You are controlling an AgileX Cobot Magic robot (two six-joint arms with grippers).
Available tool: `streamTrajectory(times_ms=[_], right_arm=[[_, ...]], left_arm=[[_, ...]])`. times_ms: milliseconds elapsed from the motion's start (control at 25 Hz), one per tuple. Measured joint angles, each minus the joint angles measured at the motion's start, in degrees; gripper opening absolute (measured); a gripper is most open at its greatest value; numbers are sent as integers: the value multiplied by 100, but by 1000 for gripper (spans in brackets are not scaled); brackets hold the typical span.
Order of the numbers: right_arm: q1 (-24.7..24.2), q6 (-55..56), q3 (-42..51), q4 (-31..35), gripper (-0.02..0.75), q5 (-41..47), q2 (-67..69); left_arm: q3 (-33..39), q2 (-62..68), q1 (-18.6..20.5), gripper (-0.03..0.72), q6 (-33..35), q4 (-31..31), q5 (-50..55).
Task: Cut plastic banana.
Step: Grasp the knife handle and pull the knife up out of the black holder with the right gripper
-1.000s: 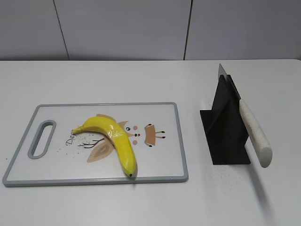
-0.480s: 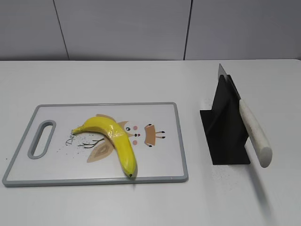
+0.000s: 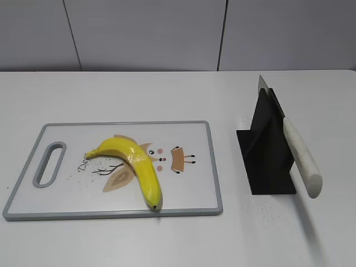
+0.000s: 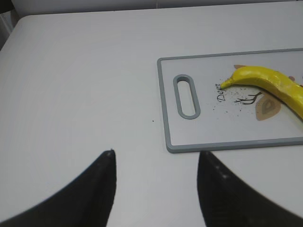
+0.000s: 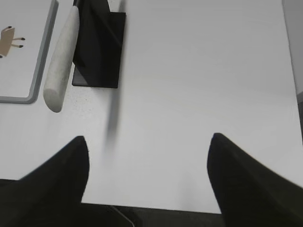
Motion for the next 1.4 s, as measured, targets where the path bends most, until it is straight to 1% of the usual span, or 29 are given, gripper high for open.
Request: streamTrajectory(times_ms=[240, 320, 400, 600, 720, 840, 1120, 1240, 1360, 1400], right_arm=[[6, 0, -541, 49, 589, 226, 1591], [121, 0, -718, 49, 589, 230, 2037], [424, 11, -846, 44, 589, 183, 2492], [1504, 99, -1194, 35, 589, -65, 3443], [1838, 568, -1394, 189, 589, -231, 3933], [1870, 1013, -1460, 294, 589, -461, 4384], [1877, 1520, -1460, 369, 582, -674, 5322], [1877, 1639, -1465, 375, 543, -675, 5655], [1877, 1755, -1465, 380, 486, -666, 5922], [1877, 1777, -1465, 392, 454, -666, 5980]], left_arm=[[0, 0, 0, 530, 0, 0, 0], [0, 0, 0, 530, 0, 0, 0], [0, 0, 0, 530, 0, 0, 0], [0, 0, 0, 530, 0, -5, 0], [0, 0, 0, 530, 0, -5, 0], [0, 0, 0, 530, 0, -5, 0], [0, 0, 0, 530, 0, -5, 0], [0, 0, 0, 530, 0, -5, 0], [0, 0, 0, 530, 0, -5, 0], [0, 0, 0, 530, 0, -5, 0]])
